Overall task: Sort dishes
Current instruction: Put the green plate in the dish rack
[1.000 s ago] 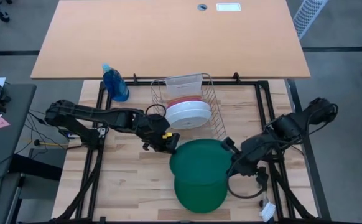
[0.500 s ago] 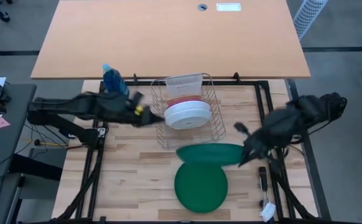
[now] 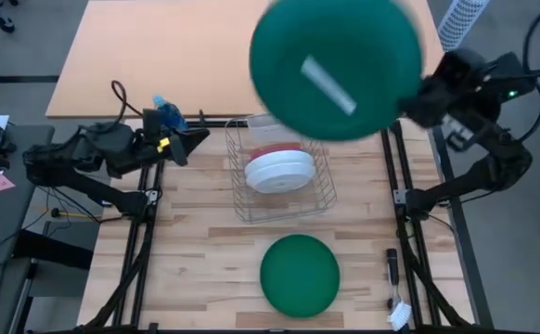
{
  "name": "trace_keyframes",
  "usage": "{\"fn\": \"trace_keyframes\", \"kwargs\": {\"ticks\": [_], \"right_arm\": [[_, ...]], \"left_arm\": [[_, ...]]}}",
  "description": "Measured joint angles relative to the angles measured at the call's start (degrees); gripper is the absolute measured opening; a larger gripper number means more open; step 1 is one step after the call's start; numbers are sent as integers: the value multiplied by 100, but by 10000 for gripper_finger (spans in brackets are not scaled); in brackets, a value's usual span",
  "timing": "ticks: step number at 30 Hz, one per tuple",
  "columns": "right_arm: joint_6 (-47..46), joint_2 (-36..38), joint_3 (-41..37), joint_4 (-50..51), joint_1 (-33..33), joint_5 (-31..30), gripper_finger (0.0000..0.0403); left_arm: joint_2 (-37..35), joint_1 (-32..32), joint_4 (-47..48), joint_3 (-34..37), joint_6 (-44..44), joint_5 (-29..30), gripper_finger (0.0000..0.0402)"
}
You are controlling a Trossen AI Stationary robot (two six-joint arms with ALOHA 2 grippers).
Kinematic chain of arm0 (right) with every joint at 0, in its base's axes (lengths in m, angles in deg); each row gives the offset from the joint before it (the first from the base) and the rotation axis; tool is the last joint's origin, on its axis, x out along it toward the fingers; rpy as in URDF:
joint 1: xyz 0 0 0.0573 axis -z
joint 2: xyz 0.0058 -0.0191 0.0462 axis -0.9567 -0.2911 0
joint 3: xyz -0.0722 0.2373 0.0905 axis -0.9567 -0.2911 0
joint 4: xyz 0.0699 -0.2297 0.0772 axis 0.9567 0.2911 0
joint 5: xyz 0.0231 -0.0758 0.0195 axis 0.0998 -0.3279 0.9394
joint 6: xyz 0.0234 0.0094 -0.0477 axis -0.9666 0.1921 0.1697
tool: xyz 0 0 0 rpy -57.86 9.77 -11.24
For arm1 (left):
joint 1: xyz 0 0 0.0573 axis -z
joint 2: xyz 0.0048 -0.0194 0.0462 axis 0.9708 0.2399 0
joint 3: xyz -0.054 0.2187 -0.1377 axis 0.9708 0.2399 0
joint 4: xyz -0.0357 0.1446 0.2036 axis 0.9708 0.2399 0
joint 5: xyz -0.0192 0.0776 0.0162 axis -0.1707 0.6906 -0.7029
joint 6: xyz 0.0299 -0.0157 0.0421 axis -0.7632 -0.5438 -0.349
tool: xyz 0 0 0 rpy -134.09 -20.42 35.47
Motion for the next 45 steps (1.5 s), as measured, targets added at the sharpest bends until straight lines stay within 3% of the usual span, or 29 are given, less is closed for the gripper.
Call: {"fn": "trace_keyframes", "kwargs": {"ticks": [3,9,13,18,23,28,31,36,40,45], "right_arm": [[-215,-116,0,-1159,252,-24,6],[-1013,-447,0,-3016,654,1,6],[-991,-319,0,-2011,1118,589,6],[-228,-48,-7,-444,1681,1555,6],[762,304,-7,265,2002,1695,6],[2927,694,0,1692,2025,1623,6],[4210,820,0,2426,1950,1014,6],[5867,947,-4,2998,1456,-637,7],[7419,987,-3,3175,751,-2533,9],[10194,746,2,3126,-254,-4947,10]], "left_arm": [[17,0,15,2,-247,91,79],[97,17,12,4,70,79,79],[169,68,12,4,183,36,79],[215,68,0,4,596,347,79],[282,47,18,7,793,714,79],[430,-168,21,4,1023,924,79],[571,-241,20,4,1202,917,79],[985,-291,16,4,1597,926,79],[1384,-329,17,4,1925,942,79],[1788,-333,-27,4,2214,945,79]]}}
